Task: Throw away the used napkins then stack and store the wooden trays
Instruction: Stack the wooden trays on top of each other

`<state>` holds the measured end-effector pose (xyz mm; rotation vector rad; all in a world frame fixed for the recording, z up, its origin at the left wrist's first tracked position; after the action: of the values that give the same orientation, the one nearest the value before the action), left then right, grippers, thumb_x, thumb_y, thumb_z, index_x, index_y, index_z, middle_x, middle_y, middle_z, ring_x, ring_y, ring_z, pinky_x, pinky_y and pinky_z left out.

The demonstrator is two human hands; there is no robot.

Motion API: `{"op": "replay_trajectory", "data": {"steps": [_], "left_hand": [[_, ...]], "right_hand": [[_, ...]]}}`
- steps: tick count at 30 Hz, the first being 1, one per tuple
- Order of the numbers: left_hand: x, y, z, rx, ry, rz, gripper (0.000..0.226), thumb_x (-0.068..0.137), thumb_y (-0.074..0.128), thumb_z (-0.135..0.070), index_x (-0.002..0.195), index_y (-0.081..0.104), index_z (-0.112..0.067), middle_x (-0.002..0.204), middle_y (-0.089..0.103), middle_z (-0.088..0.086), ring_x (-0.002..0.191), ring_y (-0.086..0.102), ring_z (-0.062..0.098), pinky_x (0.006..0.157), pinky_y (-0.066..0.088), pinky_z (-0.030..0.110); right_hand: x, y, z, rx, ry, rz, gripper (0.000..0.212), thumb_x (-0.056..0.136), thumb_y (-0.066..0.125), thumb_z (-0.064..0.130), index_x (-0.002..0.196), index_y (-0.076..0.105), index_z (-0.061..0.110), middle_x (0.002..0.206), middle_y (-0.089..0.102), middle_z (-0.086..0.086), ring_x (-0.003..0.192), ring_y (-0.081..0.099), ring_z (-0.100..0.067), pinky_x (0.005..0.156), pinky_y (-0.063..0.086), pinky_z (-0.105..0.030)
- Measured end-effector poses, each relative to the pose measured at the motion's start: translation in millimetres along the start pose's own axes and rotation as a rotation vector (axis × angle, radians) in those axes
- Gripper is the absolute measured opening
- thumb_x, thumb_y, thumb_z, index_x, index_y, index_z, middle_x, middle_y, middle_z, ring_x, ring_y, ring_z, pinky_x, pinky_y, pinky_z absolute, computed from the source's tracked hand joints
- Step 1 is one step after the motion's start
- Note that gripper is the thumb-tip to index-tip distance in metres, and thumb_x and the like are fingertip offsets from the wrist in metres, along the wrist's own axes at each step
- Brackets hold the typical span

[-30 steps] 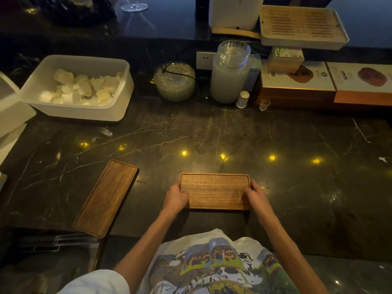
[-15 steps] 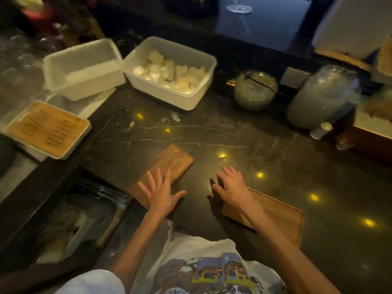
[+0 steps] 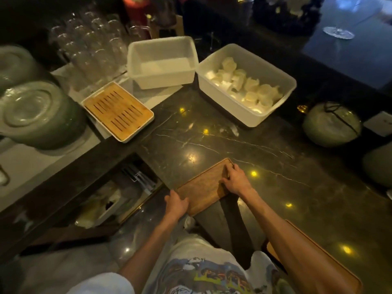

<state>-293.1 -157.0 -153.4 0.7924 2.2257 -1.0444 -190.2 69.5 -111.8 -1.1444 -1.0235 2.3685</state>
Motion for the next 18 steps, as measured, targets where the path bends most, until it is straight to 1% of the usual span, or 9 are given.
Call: {"op": "replay_trajectory", "data": {"steps": [3, 5, 7, 8, 10, 12, 13, 15, 18], "left_hand": [[9.3, 3.3, 6.5, -0.113, -0.094, 0.080, 0.060, 0.086, 0.061, -0.016, 0.140, 0.035, -0.012, 0.145, 0.032, 0.015, 0.131, 0.041, 0.034, 0.106, 0.044, 0.048], [15.7, 3.5, 8.8, -0.133, -0.104, 0.085, 0.055, 0.087, 0.061, -0.016, 0.137, 0.038, -0.014, 0.141, 0.039, 0.014, 0.125, 0.047, 0.033, 0.100, 0.049, 0.048], [17.3, 1.0, 4.9, -0.177, -0.096, 0.051, 0.045, 0.088, 0.061, -0.015, 0.129, 0.044, -0.016, 0.132, 0.048, 0.013, 0.113, 0.054, 0.029, 0.084, 0.056, 0.042], [17.2, -1.0, -0.7, -0.191, -0.072, 0.019, 0.042, 0.088, 0.062, -0.013, 0.127, 0.045, -0.017, 0.127, 0.052, 0.012, 0.105, 0.057, 0.025, 0.073, 0.055, 0.036], [14.7, -1.4, -19.6, -0.218, 0.016, -0.018, 0.041, 0.088, 0.062, -0.008, 0.126, 0.046, -0.015, 0.118, 0.058, 0.010, 0.094, 0.059, 0.019, 0.063, 0.048, 0.026], [8.3, 8.6, -44.6, -0.234, 0.100, 0.028, 0.042, 0.090, 0.058, -0.002, 0.126, 0.045, -0.018, 0.111, 0.062, 0.008, 0.093, 0.061, 0.018, 0.064, 0.050, 0.027], [2.5, 16.4, -58.7, -0.222, 0.137, 0.060, 0.044, 0.090, 0.057, -0.001, 0.128, 0.045, -0.020, 0.108, 0.062, 0.006, 0.094, 0.062, 0.018, 0.066, 0.053, 0.030], [-11.2, 36.7, -88.1, -0.164, 0.217, 0.120, 0.048, 0.091, 0.057, 0.000, 0.133, 0.046, -0.021, 0.113, 0.063, 0.006, 0.099, 0.062, 0.019, 0.073, 0.058, 0.036], [-38.5, 85.6, -122.0, -0.060, 0.319, 0.271, 0.052, 0.092, 0.057, -0.002, 0.140, 0.045, -0.018, 0.121, 0.065, 0.008, 0.104, 0.063, 0.019, 0.074, 0.058, 0.031]], "right_hand": [[0.3, -7.3, -0.8, 0.132, 0.057, -0.047, 0.062, 0.089, 0.061, 0.025, 0.146, 0.037, 0.017, 0.135, 0.051, -0.013, 0.123, 0.050, -0.034, 0.105, 0.042, -0.044], [-3.7, -14.0, -10.8, 0.259, 0.137, -0.074, 0.062, 0.089, 0.060, 0.022, 0.146, 0.038, 0.021, 0.135, 0.055, -0.011, 0.123, 0.053, -0.031, 0.104, 0.044, -0.043], [-12.0, -21.8, -26.3, 0.344, 0.226, -0.110, 0.066, 0.089, 0.058, 0.016, 0.149, 0.034, 0.024, 0.138, 0.055, -0.010, 0.125, 0.052, -0.029, 0.106, 0.044, -0.042], [-18.0, -26.4, -35.0, 0.388, 0.256, -0.138, 0.065, 0.089, 0.057, 0.013, 0.149, 0.035, 0.023, 0.140, 0.054, -0.009, 0.126, 0.052, -0.027, 0.105, 0.044, -0.040], [-36.2, -38.7, -55.9, 0.510, 0.300, -0.230, 0.058, 0.091, 0.057, 0.012, 0.146, 0.040, 0.022, 0.138, 0.054, -0.007, 0.120, 0.055, -0.023, 0.092, 0.049, -0.030], [-62.6, -50.6, -82.6, 0.643, 0.345, -0.342, 0.050, 0.093, 0.058, 0.013, 0.140, 0.047, 0.022, 0.131, 0.059, -0.005, 0.105, 0.057, -0.015, 0.076, 0.050, -0.022], [-78.1, -54.3, -98.2, 0.703, 0.370, -0.392, 0.046, 0.093, 0.059, 0.015, 0.137, 0.051, 0.023, 0.127, 0.061, -0.004, 0.101, 0.058, -0.012, 0.075, 0.052, -0.024], [-112.8, -56.3, -133.9, 0.804, 0.419, -0.470, 0.042, 0.092, 0.060, 0.017, 0.134, 0.055, 0.023, 0.123, 0.064, -0.001, 0.103, 0.060, -0.012, 0.083, 0.055, -0.031], [-171.0, -47.1, -192.0, 0.906, 0.518, -0.555, 0.042, 0.092, 0.061, 0.015, 0.134, 0.056, 0.017, 0.125, 0.063, -0.003, 0.103, 0.058, -0.012, 0.082, 0.050, -0.028]]}}
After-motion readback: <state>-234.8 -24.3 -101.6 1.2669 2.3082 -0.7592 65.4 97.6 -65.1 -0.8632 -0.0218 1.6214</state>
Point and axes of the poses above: each hand's wrist, its own x-axis towards the middle knuckle, its own y-axis out of the palm, z = x × y, the point moved 8 cm from there along x, towards the middle knuckle
